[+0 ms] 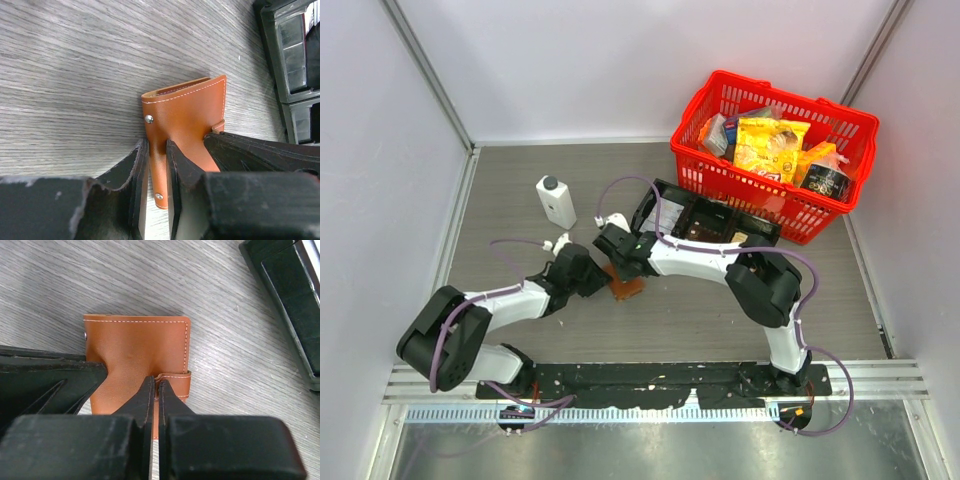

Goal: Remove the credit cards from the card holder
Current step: Move the card holder to the center of the board, then open the card holder at the center of the board.

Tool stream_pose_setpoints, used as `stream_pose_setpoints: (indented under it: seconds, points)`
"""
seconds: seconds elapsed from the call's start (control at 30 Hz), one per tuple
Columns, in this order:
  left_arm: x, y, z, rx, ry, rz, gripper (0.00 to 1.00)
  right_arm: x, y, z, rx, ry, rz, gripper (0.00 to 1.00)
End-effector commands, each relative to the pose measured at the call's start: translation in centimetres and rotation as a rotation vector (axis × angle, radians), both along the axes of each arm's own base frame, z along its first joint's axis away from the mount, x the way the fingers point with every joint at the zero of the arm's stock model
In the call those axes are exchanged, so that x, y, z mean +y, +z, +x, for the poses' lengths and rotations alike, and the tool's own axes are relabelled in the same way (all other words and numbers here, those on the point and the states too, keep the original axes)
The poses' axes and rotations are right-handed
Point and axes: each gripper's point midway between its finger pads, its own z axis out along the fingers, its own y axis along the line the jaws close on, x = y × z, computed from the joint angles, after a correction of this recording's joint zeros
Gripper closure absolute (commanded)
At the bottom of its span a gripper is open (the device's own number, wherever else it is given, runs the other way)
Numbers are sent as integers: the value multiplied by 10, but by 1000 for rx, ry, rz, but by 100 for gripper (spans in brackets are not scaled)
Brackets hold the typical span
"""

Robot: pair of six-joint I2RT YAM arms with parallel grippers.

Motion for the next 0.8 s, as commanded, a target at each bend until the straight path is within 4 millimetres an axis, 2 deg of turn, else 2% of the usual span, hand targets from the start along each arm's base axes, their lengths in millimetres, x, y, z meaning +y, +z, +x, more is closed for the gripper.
stream_pose_setpoints:
  seconds: [0.0,0.17,0.27,0.3,0.33,0.37,0.4,0.43,0.47,0.5,0.6,0.77]
  points:
    - [36,-55,-49,222,-11,190,79,-11,-3,-7,24,-15,-31,99]
    - [38,-61,-52,248,-14,211,80,-14,12,-7,44,-32,60,99]
    - [38,-60,-50,240,-12,210,80,-21,12,-6,79,-58,121,99]
    - [37,-59,-50,239,-15,211,80,-24,17,-2,87,-73,154,99]
    - [38,-59,-49,237,-16,216,80,-23,12,-8,121,-71,194,99]
    - [38,-57,-48,230,-16,221,80,-24,18,-8,152,-71,250,99]
    - [39,-57,-47,230,-19,229,80,-24,14,-9,167,-85,291,99]
    - [39,-56,-46,228,-23,236,79,-20,25,-5,179,-76,376,99]
    - [39,-54,-44,222,-29,244,79,-28,19,-10,201,-105,387,98]
    - [39,-52,-42,216,-36,250,78,-30,27,-4,183,-114,423,98]
    - [34,-40,-35,167,-71,257,70,-47,23,-2,163,-154,403,98]
    - [21,-5,-28,30,-156,337,46,-59,10,-9,172,-171,367,98]
